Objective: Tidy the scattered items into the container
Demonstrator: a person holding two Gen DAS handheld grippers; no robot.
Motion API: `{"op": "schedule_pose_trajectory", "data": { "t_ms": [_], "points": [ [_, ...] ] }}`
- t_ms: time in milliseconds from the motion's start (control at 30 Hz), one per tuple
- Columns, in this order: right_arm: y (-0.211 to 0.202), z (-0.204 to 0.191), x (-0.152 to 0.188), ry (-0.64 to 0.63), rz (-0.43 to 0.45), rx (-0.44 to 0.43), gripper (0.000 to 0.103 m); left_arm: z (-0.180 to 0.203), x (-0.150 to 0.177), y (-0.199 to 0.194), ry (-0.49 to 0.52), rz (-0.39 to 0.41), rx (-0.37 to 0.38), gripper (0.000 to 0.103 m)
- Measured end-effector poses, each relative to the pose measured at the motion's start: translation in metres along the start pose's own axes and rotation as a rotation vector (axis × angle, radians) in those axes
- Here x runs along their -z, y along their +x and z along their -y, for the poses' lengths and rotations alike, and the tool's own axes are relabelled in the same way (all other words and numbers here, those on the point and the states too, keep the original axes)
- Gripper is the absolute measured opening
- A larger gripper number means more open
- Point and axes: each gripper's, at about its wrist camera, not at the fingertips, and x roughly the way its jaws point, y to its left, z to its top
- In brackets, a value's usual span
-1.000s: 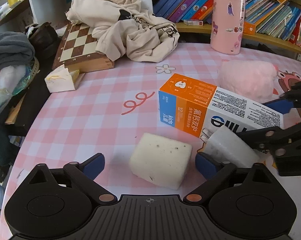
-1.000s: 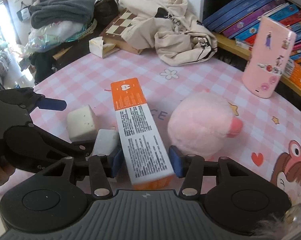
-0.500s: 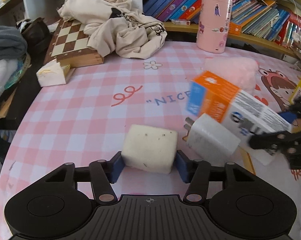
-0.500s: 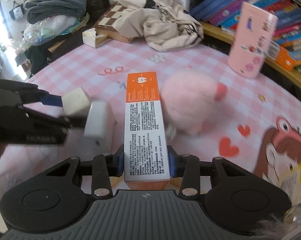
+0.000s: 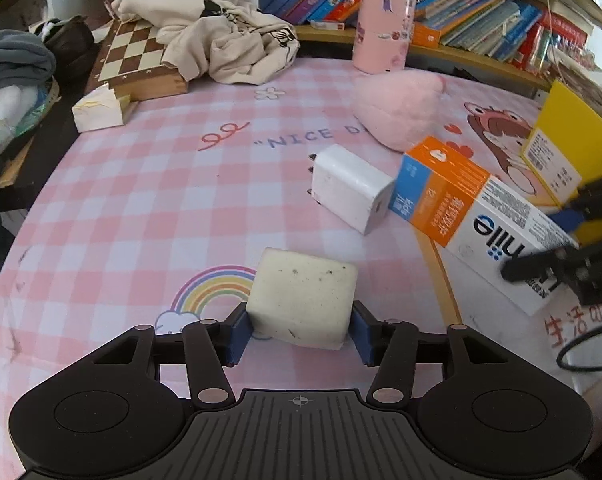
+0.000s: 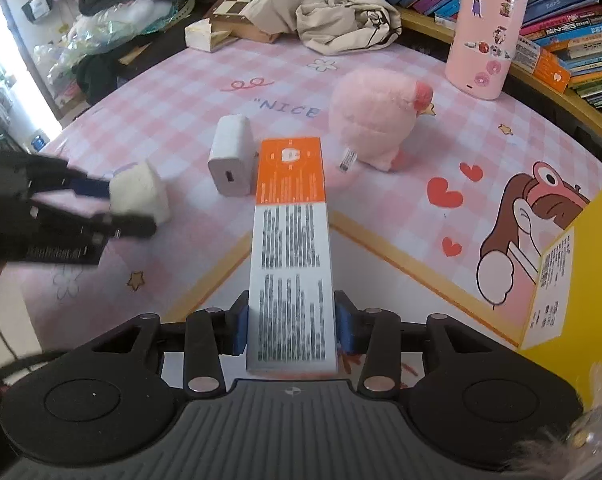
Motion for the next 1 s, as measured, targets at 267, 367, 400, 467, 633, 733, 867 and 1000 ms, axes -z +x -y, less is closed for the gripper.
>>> {"op": "schedule_pose_trajectory", "data": {
  "t_ms": [267, 367, 400, 467, 633, 733, 867, 1000],
  "points": [
    [0.017, -0.004, -0.02, -0.044, 0.021, 0.023, 0.038, 0.003, -0.002, 0.006, 0.027, 0.012, -0.019, 0.056],
    [0.023, -0.005, -0.019, -0.05, 0.002, 0.035, 0.037, 0.005, -0.003, 0.007, 0.032, 0.018, -0.022, 0.054],
    [0.023, -0.005, -0.019, -0.049, 0.001, 0.034, 0.037, 0.004, -0.003, 0.007, 0.029, 0.019, -0.018, 0.053],
    [0.022, -0.003, -0.019, -0.041, -0.001, 0.029, 0.037, 0.002, -0.004, 0.006, 0.015, 0.019, -0.01, 0.05],
    [0.012, -0.002, -0.016, 0.001, 0.026, 0.033, 0.037, -0.01, -0.003, -0.008, -0.119, 0.058, 0.034, 0.046],
    [0.001, 0.0, -0.014, 0.039, 0.054, 0.033, 0.037, -0.009, -0.003, -0.018, -0.14, 0.082, 0.054, 0.046],
    [-0.011, -0.002, -0.011, 0.068, 0.084, 0.042, 0.037, -0.004, -0.005, -0.028, -0.125, 0.103, 0.069, 0.046],
    [-0.023, -0.008, -0.01, 0.078, 0.114, 0.043, 0.037, 0.0, -0.005, -0.038, -0.111, 0.126, 0.09, 0.046]
  ]
}}
